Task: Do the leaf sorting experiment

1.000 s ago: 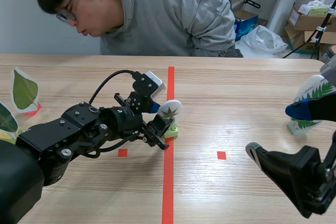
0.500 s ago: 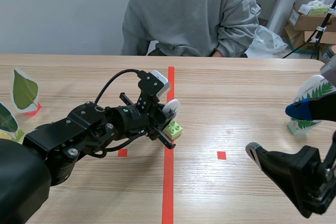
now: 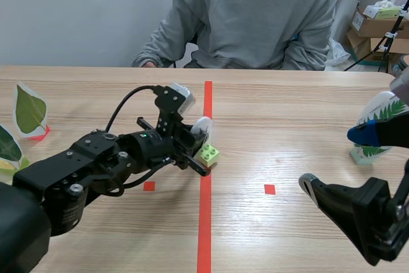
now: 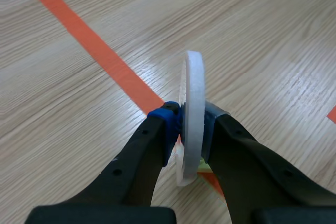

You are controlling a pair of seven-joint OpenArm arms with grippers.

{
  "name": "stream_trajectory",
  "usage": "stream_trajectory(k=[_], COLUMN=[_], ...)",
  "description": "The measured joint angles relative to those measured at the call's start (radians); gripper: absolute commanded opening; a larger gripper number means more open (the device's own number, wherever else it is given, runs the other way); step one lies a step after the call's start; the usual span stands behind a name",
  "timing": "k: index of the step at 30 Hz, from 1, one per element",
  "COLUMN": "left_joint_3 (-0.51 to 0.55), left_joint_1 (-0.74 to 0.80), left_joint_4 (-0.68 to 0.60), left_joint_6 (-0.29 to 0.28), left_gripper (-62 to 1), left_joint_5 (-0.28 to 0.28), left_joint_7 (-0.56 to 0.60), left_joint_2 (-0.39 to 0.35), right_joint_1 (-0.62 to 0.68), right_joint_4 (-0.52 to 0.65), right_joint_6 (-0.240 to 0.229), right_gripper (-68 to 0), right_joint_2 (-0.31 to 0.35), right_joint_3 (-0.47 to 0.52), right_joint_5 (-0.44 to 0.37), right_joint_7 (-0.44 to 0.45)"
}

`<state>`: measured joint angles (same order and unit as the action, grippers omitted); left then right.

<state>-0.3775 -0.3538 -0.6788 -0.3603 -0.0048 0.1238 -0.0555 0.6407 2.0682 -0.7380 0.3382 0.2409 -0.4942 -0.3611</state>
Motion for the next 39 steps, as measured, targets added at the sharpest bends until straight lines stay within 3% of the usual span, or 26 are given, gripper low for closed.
stream_trajectory(k=[8, 13, 16, 21, 27, 32, 39], left_joint_3=[0.166, 0.300, 0.380, 0.473, 0.492, 0.512, 0.531], left_joint_1=[0.195, 0.296, 0.325, 0.324, 0.308, 0.256, 0.195], left_joint_4=[-0.258, -0.349, -0.347, -0.337, -0.317, -0.193, -0.069], left_joint_6=[-0.007, -0.007, 0.000, 0.093, 0.207, 0.253, 0.271], left_gripper=[-53.5, -53.5, -53.5, -53.5, -53.5, -53.5, -53.5], left_joint_5=[-0.109, -0.113, -0.130, -0.135, -0.130, -0.130, -0.131], left_joint_7=[-0.007, -0.006, -0.007, -0.007, -0.006, -0.006, -0.002], left_joint_2=[-0.095, -0.099, -0.099, -0.098, -0.138, -0.188, -0.210], right_joint_1=[0.000, 0.000, 0.000, 0.000, 0.000, 0.000, 0.000], right_joint_4=[0.000, 0.000, 0.000, 0.000, 0.000, 0.000, 0.000], right_joint_6=[0.000, 0.000, 0.000, 0.000, 0.000, 0.000, 0.000], right_gripper=[-9.8, -9.8, -9.8, -9.8, -9.8, -9.8, -9.8], right_joint_2=[0.000, 0.000, 0.000, 0.000, 0.000, 0.000, 0.000], right_joint_3=[0.000, 0.000, 0.000, 0.000, 0.000, 0.000, 0.000], right_joint_5=[0.000, 0.000, 0.000, 0.000, 0.000, 0.000, 0.000], right_joint_7=[0.000, 0.000, 0.000, 0.000, 0.000, 0.000, 0.000])
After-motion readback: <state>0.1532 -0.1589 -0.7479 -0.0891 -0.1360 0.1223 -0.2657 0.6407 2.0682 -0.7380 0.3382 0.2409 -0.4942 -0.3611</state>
